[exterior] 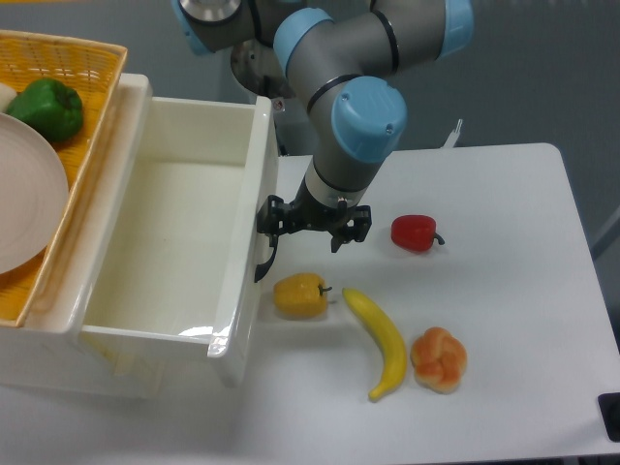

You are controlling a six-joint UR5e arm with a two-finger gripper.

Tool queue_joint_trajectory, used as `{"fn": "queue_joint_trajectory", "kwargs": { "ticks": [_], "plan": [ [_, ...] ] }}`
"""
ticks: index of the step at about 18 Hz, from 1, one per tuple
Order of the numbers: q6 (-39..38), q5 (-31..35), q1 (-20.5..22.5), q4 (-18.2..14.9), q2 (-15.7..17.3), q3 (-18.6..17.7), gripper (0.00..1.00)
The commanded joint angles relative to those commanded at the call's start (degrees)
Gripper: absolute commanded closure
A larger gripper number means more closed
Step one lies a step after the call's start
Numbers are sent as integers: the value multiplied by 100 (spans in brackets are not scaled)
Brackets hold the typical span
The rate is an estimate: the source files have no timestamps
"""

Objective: Slide the top white drawer open
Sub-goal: 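Continue pulling the drawer out to its full extension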

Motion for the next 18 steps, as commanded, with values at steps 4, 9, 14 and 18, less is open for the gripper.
{"fn": "queue_joint_trajectory", "kwargs": {
  "ticks": [4,9,14,18],
  "plan": [
    [0,0,26,0,-9,0,0],
    [-9,-210,53,9,-44,-26,0],
    [-9,-369,272,9,-36,-35,0],
    [-9,-483,352,18,-35,-26,0]
  ]
}}
